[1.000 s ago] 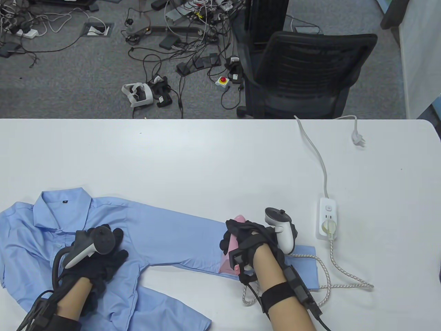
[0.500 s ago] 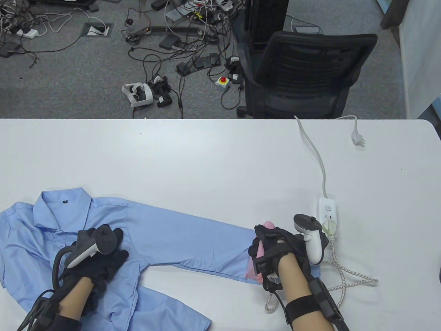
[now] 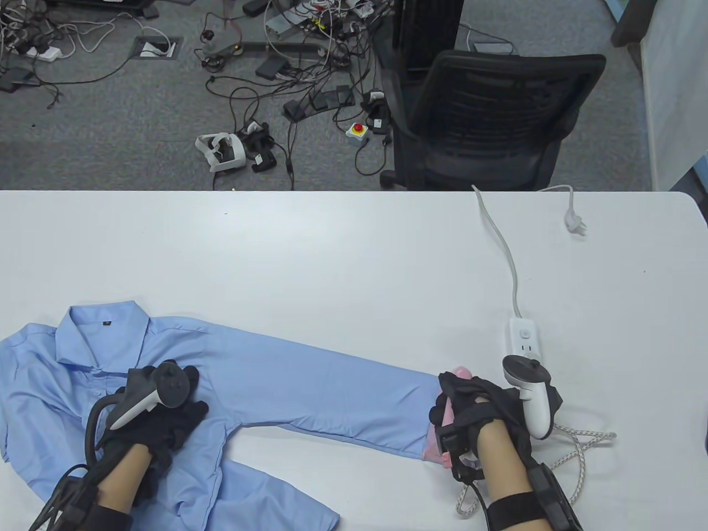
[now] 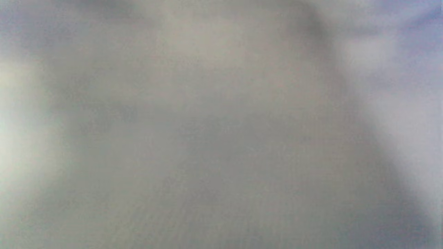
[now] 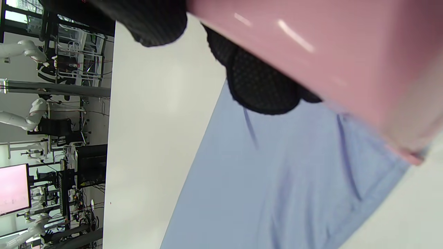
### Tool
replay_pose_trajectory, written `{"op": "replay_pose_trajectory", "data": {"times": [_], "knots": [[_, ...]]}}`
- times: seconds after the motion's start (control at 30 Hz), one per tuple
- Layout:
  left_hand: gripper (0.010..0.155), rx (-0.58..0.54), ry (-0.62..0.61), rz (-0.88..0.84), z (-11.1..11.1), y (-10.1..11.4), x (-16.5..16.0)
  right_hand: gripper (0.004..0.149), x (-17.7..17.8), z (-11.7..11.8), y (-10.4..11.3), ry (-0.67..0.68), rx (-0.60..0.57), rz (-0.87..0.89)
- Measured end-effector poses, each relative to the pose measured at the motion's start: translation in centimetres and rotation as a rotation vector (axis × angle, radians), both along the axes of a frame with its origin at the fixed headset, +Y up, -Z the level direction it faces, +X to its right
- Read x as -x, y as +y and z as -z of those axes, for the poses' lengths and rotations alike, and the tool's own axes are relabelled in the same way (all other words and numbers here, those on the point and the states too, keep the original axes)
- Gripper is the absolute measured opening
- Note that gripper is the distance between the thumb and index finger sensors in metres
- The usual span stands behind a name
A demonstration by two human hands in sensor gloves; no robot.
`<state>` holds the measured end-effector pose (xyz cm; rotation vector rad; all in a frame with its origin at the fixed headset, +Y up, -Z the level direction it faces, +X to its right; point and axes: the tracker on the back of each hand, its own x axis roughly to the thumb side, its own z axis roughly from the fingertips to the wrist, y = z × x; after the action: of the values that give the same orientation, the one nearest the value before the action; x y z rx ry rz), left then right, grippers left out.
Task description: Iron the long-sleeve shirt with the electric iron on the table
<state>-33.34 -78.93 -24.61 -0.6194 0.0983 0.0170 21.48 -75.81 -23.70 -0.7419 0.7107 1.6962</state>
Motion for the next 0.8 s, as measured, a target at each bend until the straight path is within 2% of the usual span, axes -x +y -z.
{"op": "replay_pose_trajectory", "data": {"times": [0.13,0.4,0.53,0.67,0.8], "knots": [[0.069,0.002,0.003,-0.002,0.0,0.0,0.0,0.060,-1.3,-0.6,0.0,0.015,-0.008,0.000],[0.069,0.001,0.003,0.005,0.0,0.0,0.0,0.060,-1.3,-0.8,0.1,0.007,-0.014,-0.006],[0.069,0.003,0.003,0.007,0.0,0.0,0.0,0.060,-1.2,-0.9,0.6,0.020,-0.035,-0.094],[0.069,0.003,0.004,0.006,0.0,0.0,0.0,0.060,-2.6,-1.5,1.1,0.003,-0.027,-0.184],[0.069,0.003,0.003,0.008,0.0,0.0,0.0,0.060,-4.0,-2.2,0.8,-0.031,-0.027,-0.121]]}}
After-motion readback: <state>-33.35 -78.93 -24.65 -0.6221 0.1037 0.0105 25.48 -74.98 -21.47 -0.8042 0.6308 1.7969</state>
